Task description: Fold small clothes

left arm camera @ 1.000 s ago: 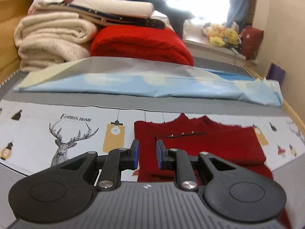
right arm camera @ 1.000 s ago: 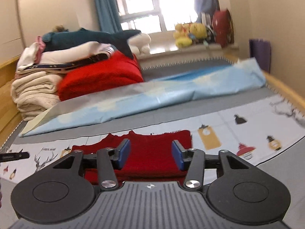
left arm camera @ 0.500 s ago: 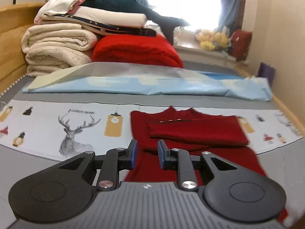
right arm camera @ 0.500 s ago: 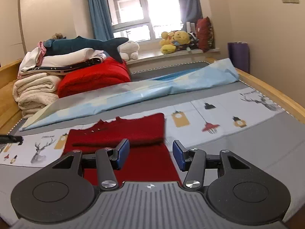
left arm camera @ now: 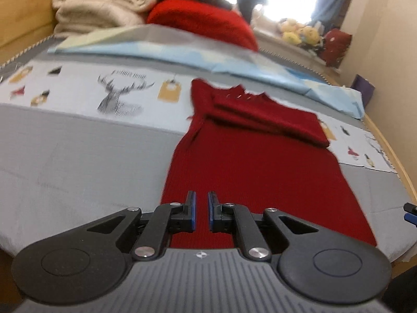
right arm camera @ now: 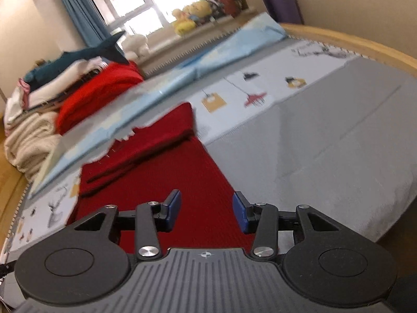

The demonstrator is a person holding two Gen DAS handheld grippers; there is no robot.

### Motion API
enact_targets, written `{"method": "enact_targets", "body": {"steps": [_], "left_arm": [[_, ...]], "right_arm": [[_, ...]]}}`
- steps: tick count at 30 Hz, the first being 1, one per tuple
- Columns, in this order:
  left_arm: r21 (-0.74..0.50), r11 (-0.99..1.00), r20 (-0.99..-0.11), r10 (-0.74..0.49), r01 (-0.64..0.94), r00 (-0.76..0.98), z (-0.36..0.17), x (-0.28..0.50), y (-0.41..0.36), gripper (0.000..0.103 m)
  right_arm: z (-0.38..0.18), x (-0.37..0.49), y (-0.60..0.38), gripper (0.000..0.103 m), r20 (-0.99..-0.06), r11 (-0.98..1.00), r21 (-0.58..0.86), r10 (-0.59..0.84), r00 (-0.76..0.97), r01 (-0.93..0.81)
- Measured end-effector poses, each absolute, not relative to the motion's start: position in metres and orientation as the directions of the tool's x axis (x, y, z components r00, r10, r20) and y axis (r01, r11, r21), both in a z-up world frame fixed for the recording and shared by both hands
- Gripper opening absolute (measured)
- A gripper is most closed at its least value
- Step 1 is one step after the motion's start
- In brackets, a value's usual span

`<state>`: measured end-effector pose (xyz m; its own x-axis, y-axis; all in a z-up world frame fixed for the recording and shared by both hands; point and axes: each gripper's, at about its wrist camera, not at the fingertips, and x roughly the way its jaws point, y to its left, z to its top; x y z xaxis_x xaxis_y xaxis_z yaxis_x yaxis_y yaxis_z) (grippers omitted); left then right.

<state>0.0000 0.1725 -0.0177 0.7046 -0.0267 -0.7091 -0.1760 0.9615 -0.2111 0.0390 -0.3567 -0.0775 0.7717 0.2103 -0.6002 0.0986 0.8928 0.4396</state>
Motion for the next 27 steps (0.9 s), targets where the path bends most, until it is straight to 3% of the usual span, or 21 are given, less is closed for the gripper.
{"method": "enact_targets", "body": {"steps": [6, 14, 19, 27], "left_arm": [[-0.196, 0.95, -0.8, -0.01, -0.244, 0.6, -0.078, 0.008, 0.185, 0.009], [-0.155, 0.94, -0.848, 0.031, -0.303, 0.529, -0.113, 0.013, 0.198, 0.016], [-0.184, 0.922, -0.866, 0.011, -0.34, 0.5, -0.127, 0.017, 0.209, 0.035], [-0.194, 0.926, -0.863, -0.003, -0.325, 0.505, -0.131, 0.02, 0.202, 0.034]], "right_arm": [[-0.107, 0.062, -0.36, 0.047, -0.703, 0.896, 0.404, 0.175, 0.69, 0.184], [-0.155, 0.086, -0.366, 0.047, -0.815, 0.901, 0.315, 0.096, 0.571, 0.298], [-0.167, 0.091, -0.36, 0.047, -0.835, 0.916, 0.287, 0.095, 0.543, 0.28], [-0.179, 0.099, -0.34, 0.049, -0.859, 0.96, 0.189, 0.06, 0.509, 0.206]]}}
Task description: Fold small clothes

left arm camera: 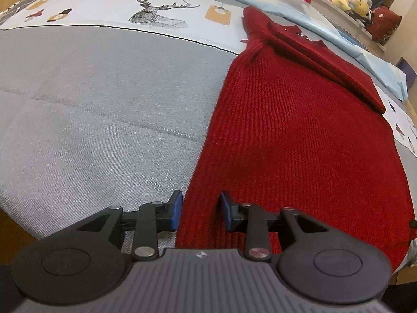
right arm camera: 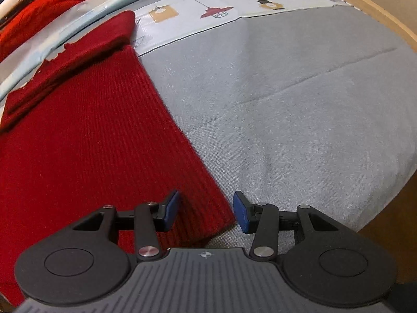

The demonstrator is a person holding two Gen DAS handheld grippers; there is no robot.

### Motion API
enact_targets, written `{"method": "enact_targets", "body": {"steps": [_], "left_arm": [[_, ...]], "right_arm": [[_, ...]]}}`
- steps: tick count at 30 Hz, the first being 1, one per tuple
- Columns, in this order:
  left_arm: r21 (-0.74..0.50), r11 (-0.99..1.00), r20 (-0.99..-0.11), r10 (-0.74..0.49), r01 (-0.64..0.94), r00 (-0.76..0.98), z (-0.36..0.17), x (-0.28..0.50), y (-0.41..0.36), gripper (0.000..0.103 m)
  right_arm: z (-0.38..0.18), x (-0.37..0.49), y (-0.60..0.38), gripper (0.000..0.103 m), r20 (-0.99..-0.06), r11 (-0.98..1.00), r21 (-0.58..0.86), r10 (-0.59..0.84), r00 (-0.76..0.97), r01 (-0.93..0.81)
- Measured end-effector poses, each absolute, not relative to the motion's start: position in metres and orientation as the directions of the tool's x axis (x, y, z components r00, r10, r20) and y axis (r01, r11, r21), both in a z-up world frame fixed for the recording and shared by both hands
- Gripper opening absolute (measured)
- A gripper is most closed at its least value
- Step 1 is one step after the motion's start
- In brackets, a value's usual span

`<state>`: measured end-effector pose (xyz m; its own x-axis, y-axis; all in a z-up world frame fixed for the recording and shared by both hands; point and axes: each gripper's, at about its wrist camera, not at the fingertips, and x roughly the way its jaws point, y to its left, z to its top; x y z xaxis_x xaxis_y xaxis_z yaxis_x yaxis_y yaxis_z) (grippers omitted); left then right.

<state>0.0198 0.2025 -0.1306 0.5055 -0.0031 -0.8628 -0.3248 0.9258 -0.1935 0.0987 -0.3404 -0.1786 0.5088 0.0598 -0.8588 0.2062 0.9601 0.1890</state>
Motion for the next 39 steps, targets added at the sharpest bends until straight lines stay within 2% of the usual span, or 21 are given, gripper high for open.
{"method": "enact_targets", "body": {"steps": [15, 25, 34, 38, 39], "left_arm": [[-0.187, 0.929, -0.865, -0.002, -0.318, 0.502, -0.131, 0.021, 0.2, 0.034], [-0.174, 0.935, -0.866, 0.004, -0.309, 0.5, -0.133, 0.022, 0.196, 0.034], [-0.17, 0.937, -0.867, 0.005, -0.305, 0.499, -0.132, 0.023, 0.195, 0.034], [-0.169, 0.937, -0.867, 0.006, -0.305, 0.499, -0.133, 0.023, 0.194, 0.034], [-0.168, 0.938, -0.866, 0.007, -0.304, 0.499, -0.133, 0.023, 0.194, 0.034]], "right_arm": [[-0.175, 0.095, -0.356, 0.05, -0.848, 0.942, 0.186, 0.009, 0.53, 0.281], [-0.18, 0.103, -0.344, 0.052, -0.852, 0.966, 0.122, -0.016, 0.523, 0.228], [-0.179, 0.102, -0.329, 0.049, -0.85, 0.979, 0.156, 0.064, 0.523, 0.134], [-0.179, 0.103, -0.331, 0.037, -0.848, 0.973, 0.181, 0.082, 0.523, 0.14], [-0.178, 0.103, -0.331, 0.025, -0.846, 0.973, 0.188, 0.091, 0.525, 0.134]]}}
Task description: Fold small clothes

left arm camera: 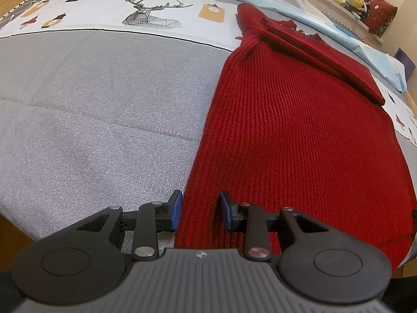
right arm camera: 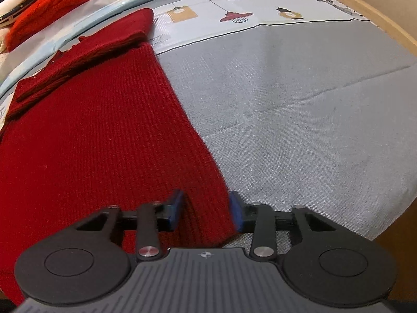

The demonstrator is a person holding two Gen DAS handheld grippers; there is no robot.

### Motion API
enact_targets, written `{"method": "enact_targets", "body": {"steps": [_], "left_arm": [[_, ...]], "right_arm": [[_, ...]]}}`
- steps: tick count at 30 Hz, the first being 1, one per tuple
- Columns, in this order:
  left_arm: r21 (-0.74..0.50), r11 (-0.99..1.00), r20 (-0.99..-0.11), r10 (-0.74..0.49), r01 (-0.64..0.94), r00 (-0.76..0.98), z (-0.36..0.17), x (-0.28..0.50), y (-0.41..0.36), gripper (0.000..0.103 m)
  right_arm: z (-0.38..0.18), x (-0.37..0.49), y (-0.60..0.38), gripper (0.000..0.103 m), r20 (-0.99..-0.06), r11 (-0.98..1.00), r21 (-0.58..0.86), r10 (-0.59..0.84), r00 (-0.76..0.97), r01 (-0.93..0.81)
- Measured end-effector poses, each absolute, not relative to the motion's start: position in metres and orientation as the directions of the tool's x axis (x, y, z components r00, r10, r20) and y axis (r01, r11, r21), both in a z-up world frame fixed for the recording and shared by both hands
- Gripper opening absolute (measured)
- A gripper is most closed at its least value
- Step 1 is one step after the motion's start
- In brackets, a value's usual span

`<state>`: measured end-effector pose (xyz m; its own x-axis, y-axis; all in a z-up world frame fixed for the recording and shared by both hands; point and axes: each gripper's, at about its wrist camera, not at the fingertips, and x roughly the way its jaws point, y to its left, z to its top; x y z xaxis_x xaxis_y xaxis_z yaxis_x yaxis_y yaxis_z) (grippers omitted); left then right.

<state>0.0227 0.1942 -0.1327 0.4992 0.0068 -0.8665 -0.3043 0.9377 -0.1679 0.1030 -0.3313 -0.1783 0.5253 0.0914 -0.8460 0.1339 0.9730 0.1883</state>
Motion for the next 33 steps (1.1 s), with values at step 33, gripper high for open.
{"method": "enact_targets", "body": {"steps": [33], "left_arm": [[-0.147, 0.955, -0.868, 0.0, -0.256, 0.496, -0.13, 0.022, 0.185, 0.015]], "right_arm": [[-0.179, 0.102, -0.326, 0.02, -0.831, 0.955, 0.27, 0.164, 0.531, 0.127]]}}
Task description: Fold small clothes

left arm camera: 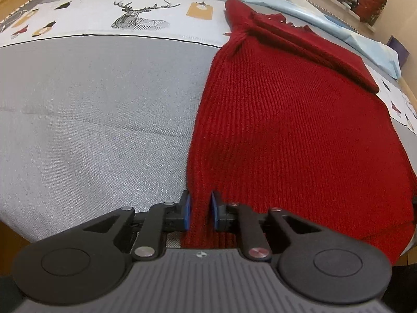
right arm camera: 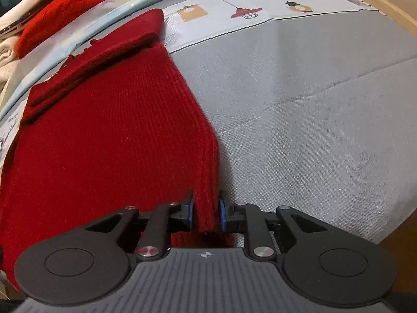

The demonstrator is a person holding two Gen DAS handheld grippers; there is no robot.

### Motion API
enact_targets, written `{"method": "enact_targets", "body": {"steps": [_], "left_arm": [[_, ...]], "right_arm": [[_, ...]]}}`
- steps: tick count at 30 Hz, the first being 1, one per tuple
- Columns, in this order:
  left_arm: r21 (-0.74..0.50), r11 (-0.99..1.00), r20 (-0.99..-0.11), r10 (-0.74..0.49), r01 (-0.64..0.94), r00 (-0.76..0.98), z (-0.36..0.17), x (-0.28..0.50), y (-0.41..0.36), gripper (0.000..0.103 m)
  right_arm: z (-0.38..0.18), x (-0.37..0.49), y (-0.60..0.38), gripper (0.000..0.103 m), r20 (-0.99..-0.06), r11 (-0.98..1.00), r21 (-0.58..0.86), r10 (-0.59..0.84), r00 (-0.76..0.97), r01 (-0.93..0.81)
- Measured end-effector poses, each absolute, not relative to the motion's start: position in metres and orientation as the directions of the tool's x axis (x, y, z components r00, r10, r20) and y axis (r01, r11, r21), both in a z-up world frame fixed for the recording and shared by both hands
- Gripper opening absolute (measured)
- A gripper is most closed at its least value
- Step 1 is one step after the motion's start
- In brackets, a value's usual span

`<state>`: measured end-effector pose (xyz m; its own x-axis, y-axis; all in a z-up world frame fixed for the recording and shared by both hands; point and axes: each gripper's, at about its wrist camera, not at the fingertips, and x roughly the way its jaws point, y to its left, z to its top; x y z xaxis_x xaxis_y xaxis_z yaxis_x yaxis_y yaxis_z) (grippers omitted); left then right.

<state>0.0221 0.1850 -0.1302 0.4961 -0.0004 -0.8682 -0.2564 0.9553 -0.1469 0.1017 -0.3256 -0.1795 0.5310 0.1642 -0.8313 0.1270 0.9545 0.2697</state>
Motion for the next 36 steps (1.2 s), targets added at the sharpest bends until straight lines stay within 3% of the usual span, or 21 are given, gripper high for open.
{"method": "enact_targets", "body": {"steps": [4, 8, 15, 18, 24, 29, 36], "left_arm": [[-0.138, 0.962, -0.849, 0.009, -0.238, 0.528, -0.124, 0.018, 0.183, 0.01], [-0.147, 0.957, -0.846, 0.009, -0.248, 0.533, -0.121, 0.014, 0.185, 0.012], [-0.112, 0.962, -0.868, 0.027, -0.248, 0.496, -0.13, 0.017, 0.181, 0.017], [-0.089, 0.966, -0.861, 0.048, -0.243, 0.507, -0.126, 0.016, 0.175, 0.01], [-0.093, 0.981, -0.818, 0.02, -0.168, 0.574, -0.092, 0.015, 0.161, 0.007], [-0.183, 0.974, -0.74, -0.048, -0.132, 0.671, -0.036, 0.007, 0.169, 0.006], [-0.253, 0.964, -0.647, -0.106, -0.081, 0.755, 0.033, -0.024, 0.181, 0.006]], "right_arm": [[-0.172, 0.098, -0.324, 0.013, -0.805, 0.956, 0.273, 0.165, 0.569, 0.109], [-0.165, 0.097, -0.327, 0.014, -0.778, 0.94, 0.325, 0.201, 0.595, 0.107], [-0.177, 0.096, -0.324, 0.018, -0.829, 0.954, 0.276, 0.174, 0.531, 0.119], [-0.172, 0.095, -0.323, 0.013, -0.817, 0.954, 0.28, 0.177, 0.549, 0.109], [-0.135, 0.083, -0.331, 0.012, -0.687, 0.917, 0.398, 0.269, 0.675, 0.039], [-0.09, 0.066, -0.345, 0.011, -0.533, 0.846, 0.531, 0.383, 0.754, -0.055], [-0.041, 0.042, -0.36, 0.01, -0.435, 0.812, 0.565, 0.443, 0.784, -0.146]]}}
